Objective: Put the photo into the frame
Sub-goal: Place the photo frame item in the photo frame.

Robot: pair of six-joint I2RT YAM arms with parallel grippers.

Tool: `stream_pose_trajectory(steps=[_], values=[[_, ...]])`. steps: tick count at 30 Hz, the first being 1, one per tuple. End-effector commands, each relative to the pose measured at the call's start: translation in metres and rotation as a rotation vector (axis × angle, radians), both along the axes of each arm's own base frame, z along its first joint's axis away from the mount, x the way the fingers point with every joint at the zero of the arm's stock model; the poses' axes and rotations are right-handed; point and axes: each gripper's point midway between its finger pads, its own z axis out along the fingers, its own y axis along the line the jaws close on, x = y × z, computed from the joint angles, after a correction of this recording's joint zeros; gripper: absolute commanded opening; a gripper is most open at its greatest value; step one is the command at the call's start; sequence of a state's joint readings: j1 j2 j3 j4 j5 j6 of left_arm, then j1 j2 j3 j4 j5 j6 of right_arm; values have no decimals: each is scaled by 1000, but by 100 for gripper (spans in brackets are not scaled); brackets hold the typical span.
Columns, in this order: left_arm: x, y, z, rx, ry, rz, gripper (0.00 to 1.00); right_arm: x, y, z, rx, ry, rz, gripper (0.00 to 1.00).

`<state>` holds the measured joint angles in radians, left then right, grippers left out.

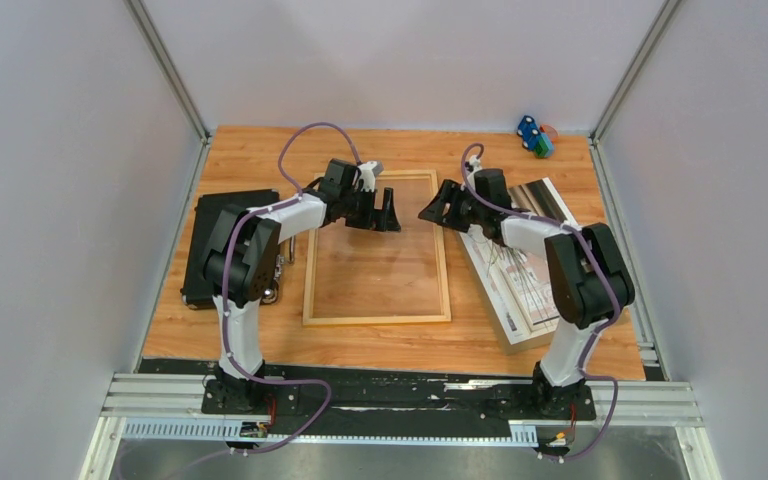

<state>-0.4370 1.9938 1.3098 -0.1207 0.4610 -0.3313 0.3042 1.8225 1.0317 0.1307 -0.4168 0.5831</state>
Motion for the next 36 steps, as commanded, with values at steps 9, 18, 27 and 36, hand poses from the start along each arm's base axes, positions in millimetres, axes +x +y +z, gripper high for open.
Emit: stream_pose_trajectory(steps=[9, 18, 27, 36], values=[[3, 0, -8, 17, -12, 3, 100, 14, -24, 41, -53, -171, -45, 63], [7, -3, 4, 1, -31, -8, 100, 18, -32, 59, -94, -269, -42, 63], [17, -6, 42, -14, -145, -47, 100, 25, -52, 86, -220, -469, -39, 63], [18, 17, 100, 111, -325, -95, 100, 8, -68, 94, -377, -601, 54, 62]])
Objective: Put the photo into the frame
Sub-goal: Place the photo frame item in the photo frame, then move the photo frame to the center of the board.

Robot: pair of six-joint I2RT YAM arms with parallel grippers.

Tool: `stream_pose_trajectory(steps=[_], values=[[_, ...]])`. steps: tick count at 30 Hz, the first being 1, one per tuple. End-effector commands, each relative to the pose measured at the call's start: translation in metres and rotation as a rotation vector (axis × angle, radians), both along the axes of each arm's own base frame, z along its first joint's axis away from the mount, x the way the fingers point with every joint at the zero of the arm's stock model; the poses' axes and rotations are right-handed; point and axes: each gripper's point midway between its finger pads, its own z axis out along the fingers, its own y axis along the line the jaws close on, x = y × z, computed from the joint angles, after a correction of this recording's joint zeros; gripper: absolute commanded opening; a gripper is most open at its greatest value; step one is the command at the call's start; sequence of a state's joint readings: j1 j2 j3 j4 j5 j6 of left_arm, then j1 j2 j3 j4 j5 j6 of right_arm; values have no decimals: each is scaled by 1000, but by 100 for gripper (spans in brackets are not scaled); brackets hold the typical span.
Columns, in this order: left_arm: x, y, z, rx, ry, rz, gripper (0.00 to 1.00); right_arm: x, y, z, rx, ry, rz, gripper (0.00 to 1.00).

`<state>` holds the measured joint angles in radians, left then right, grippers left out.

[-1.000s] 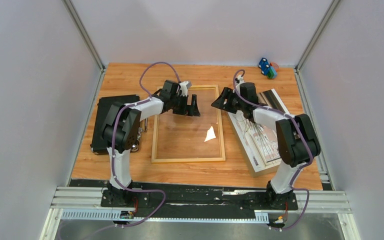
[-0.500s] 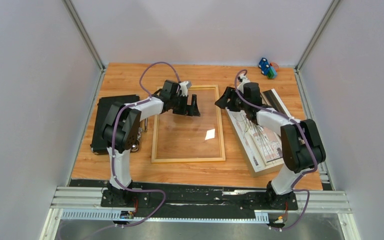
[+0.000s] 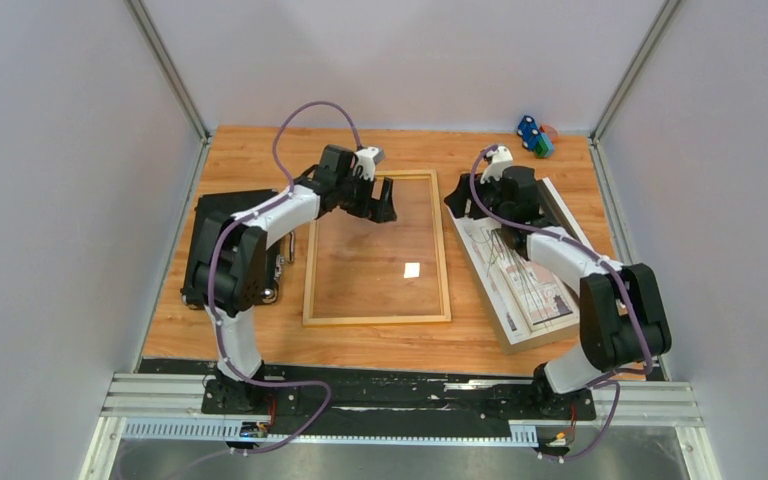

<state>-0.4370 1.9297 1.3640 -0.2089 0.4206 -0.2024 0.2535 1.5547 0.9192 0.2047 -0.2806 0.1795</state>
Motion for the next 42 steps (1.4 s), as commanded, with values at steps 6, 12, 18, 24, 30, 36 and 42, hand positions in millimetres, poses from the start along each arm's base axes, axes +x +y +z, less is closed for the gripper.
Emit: stream_pose_trajectory(steps=[6, 12, 18, 24, 30, 36, 42], values=[[-5, 53, 88, 232, -305, -7, 100, -29, -9, 14, -168, -129, 137, 62], [-29, 96, 109, 385, -382, 18, 100, -64, 7, -11, -128, -3, 289, 63], [-65, 127, 110, 482, -364, 2, 100, -89, 10, -32, -102, 142, 333, 71], [-93, 147, 120, 506, -392, 17, 100, -86, -11, -23, -209, 96, 263, 74], [-101, 147, 128, 490, -427, 4, 100, -90, -51, -38, -394, 115, 144, 88], [-97, 129, 118, 437, -412, -70, 100, -118, -56, -55, -443, 148, 236, 85], [-85, 125, 102, 452, -410, -75, 100, -144, -38, -69, -416, 168, 417, 78]])
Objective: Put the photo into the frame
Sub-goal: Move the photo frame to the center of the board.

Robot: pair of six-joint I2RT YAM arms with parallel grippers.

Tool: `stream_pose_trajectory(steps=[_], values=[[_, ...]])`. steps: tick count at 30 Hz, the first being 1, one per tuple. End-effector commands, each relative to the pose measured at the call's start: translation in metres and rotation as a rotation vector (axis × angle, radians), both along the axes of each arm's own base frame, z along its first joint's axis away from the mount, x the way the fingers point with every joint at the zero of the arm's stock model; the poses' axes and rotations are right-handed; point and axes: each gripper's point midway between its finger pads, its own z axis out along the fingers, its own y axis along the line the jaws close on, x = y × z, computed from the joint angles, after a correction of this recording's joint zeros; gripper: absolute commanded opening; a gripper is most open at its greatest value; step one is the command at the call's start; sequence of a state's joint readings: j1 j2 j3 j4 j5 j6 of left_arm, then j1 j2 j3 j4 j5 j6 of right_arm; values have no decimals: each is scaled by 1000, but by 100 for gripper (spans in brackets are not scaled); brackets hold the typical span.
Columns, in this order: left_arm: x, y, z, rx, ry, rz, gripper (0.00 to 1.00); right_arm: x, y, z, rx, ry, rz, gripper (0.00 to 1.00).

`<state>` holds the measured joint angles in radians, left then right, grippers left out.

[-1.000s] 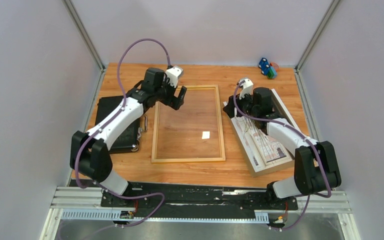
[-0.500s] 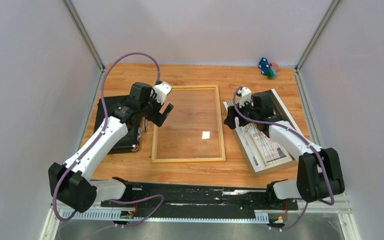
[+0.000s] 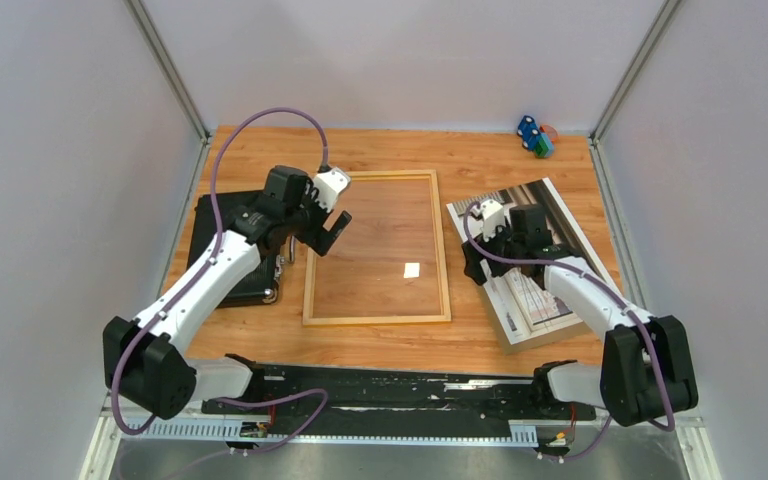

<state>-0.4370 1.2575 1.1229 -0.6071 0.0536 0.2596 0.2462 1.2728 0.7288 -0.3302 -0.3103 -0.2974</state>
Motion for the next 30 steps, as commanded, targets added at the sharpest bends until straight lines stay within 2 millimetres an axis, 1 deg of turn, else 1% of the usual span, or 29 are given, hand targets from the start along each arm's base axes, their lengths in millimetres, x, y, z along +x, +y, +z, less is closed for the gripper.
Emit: stream_pose_trajectory(steps=[1, 4, 10, 13, 17, 19, 21, 24, 30], values=[[10, -8, -4, -3, -31, -34, 100, -22, 17, 0, 29, -1, 186, 77], [13, -7, -9, 9, -25, -27, 100, -38, 31, -1, 34, -17, 293, 77], [18, 0, -18, 50, -19, 1, 100, -79, 55, -9, 20, -11, 504, 77], [19, 1, -21, 62, -15, 6, 100, -97, 66, -18, 3, 13, 581, 77], [20, 1, -26, 67, -1, 8, 100, -116, 73, -38, -41, 59, 658, 76], [21, 1, -27, 70, 6, 10, 100, -119, 75, -47, -51, 72, 671, 75], [21, 0, -27, 69, 9, 11, 100, -117, 76, -54, -71, 83, 668, 74], [21, 3, -27, 77, 5, 20, 100, -111, 80, -57, -86, 88, 656, 71], [21, 9, -27, 102, -8, 35, 100, -96, 98, -55, -81, 85, 630, 56]])
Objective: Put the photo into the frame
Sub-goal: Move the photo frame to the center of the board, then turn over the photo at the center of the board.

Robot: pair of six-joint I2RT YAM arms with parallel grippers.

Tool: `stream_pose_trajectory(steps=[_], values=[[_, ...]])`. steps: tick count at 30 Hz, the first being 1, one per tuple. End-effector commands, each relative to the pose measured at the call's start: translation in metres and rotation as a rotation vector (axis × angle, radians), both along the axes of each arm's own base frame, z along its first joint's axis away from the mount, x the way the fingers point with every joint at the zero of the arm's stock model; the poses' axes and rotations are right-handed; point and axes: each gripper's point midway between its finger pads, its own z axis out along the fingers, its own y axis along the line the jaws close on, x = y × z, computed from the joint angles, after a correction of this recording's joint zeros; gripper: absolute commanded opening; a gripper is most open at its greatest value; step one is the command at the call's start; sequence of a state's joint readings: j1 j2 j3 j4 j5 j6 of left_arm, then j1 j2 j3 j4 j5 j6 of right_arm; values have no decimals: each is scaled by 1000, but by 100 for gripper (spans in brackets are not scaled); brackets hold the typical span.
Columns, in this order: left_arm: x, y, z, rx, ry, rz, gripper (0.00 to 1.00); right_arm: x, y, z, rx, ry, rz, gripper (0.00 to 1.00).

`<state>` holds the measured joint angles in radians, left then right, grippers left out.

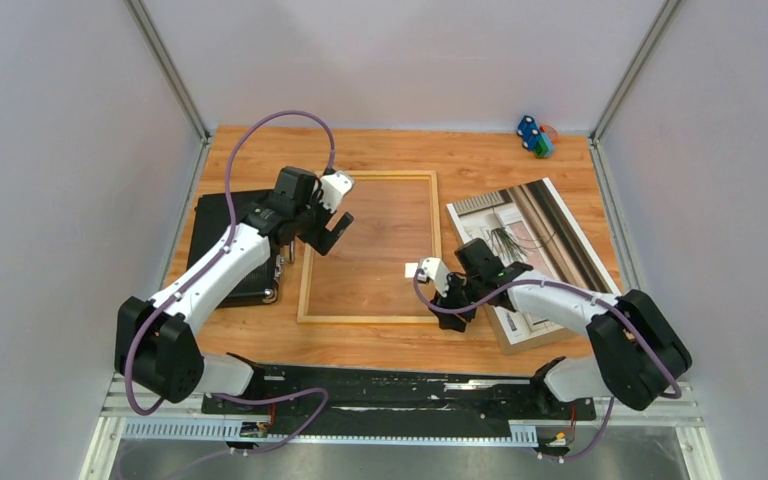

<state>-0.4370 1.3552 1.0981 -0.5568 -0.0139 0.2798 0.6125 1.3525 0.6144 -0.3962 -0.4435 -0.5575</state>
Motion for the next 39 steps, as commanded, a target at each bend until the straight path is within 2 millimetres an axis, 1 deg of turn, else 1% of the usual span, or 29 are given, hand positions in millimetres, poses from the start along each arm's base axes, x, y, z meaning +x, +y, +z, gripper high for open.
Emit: stream_pose_trajectory(steps=[1, 4, 7, 11, 13, 14, 17, 19, 20, 21, 22, 23, 24, 27, 28, 29, 30, 31, 32, 33, 34, 35, 36, 37, 38, 39], values=[[6, 3, 7, 19, -47, 0, 100, 23, 23, 10, 35, -44, -18, 54], [4, 4, 8, 24, -53, 0, 100, 35, 32, 14, 43, -40, -44, 50], [4, 6, 9, 30, -59, 1, 100, 49, 36, 15, 29, -67, -75, 47], [4, 6, 9, 28, -62, -1, 100, 62, 37, 16, 15, -90, -110, 45], [4, 4, 11, 18, -65, -4, 100, 64, 40, 19, 27, -87, -124, 46], [5, 2, 11, 10, -64, -9, 100, 65, 42, 22, 37, -85, -130, 49], [9, -6, 15, -24, -62, -13, 100, 69, 44, 35, 63, -102, -158, 66], [11, -16, 19, -66, -50, -33, 100, 75, 42, 46, 72, -132, -188, 71], [12, -22, 17, -86, -34, -47, 100, 78, 40, 52, 77, -145, -205, 73], [14, -26, 21, -109, -36, -45, 100, 80, 37, 58, 83, -160, -222, 74], [15, -32, 20, -129, -21, -59, 100, 82, 33, 63, 86, -169, -243, 75], [17, -37, 24, -154, -22, -56, 100, 85, 27, 68, 91, -181, -266, 76], [19, -43, 23, -179, -10, -69, 100, 88, 21, 73, 95, -189, -291, 77], [22, -63, 28, -261, 9, -72, 100, 101, -8, 85, 123, -205, -409, 79], [24, -69, 26, -279, 19, -82, 100, 107, -19, 91, 138, -211, -454, 80], [25, -79, 30, -304, 16, -86, 100, 113, -31, 97, 157, -217, -498, 80], [25, -84, 26, -311, 34, -92, 100, 118, -43, 102, 172, -218, -541, 80], [25, -94, 29, -330, 36, -100, 100, 123, -57, 106, 181, -222, -583, 80], [23, -104, 23, -338, 61, -117, 100, 128, -70, 110, 186, -227, -623, 80], [25, -111, 27, -363, 63, -116, 100, 134, -85, 114, 192, -239, -669, 80], [23, -123, 25, -383, 87, -136, 100, 139, -99, 117, 192, -249, -712, 80], [22, -130, 25, -409, 104, -131, 100, 145, -114, 120, 191, -260, -760, 80], [20, -143, 23, -437, 137, -138, 100, 150, -130, 121, 187, -266, -808, 79], [19, -150, 22, -453, 153, -142, 100, 154, -142, 122, 183, -269, -842, 79], [17, -162, 19, -478, 190, -147, 100, 159, -164, 121, 173, -269, -908, 79], [15, -169, 19, -498, 208, -158, 100, 162, -180, 119, 168, -264, -951, 79]])
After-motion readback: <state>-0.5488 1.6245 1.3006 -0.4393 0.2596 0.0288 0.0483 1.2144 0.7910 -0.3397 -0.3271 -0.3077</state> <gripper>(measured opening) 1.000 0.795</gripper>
